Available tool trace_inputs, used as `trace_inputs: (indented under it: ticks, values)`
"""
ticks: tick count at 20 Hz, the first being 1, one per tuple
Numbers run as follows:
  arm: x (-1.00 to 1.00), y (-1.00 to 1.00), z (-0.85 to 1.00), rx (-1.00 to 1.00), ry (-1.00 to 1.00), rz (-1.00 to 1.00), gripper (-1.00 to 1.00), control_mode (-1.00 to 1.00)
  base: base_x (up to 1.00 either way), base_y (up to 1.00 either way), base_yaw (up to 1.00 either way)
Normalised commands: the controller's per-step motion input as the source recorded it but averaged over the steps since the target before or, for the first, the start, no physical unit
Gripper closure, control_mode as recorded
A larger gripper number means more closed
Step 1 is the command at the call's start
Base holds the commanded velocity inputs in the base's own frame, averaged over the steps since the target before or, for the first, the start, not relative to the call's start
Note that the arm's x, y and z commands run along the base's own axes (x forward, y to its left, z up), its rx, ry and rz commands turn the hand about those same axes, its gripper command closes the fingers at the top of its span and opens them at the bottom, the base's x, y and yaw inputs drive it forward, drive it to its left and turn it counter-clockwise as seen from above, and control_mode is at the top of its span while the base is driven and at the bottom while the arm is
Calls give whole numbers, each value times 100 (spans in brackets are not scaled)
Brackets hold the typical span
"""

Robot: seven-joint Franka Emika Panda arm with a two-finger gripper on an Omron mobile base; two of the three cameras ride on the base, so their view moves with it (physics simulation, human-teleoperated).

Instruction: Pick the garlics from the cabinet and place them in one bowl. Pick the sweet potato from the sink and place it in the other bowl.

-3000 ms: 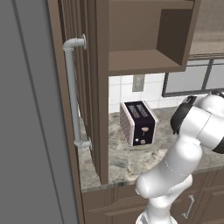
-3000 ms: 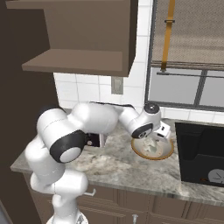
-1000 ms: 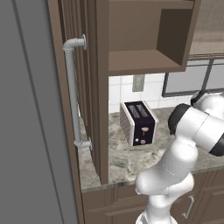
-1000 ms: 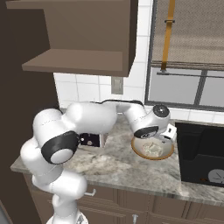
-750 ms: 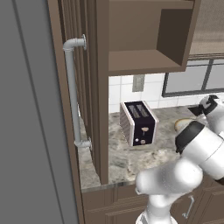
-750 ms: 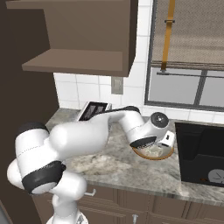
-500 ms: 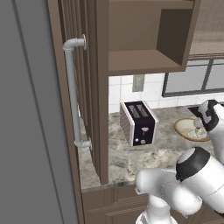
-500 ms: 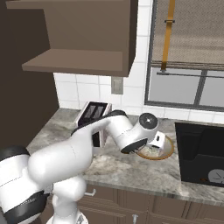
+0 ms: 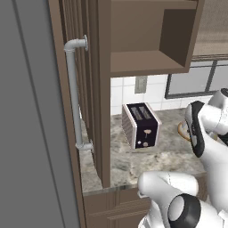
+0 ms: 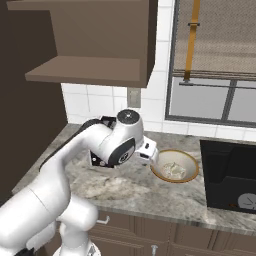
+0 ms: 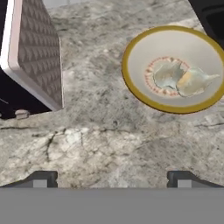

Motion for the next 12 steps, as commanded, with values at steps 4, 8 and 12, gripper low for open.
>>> trace_inputs:
  ticks: [4, 8, 12]
  values:
    - [-24, 86, 36, 0, 10, 0, -100, -100, 0, 0, 0]
    - [-41, 90, 2, 0, 0, 5, -100, -100, 0, 0, 0]
    - [-37, 60, 0, 0, 0, 7, -100, -100, 0, 0, 0]
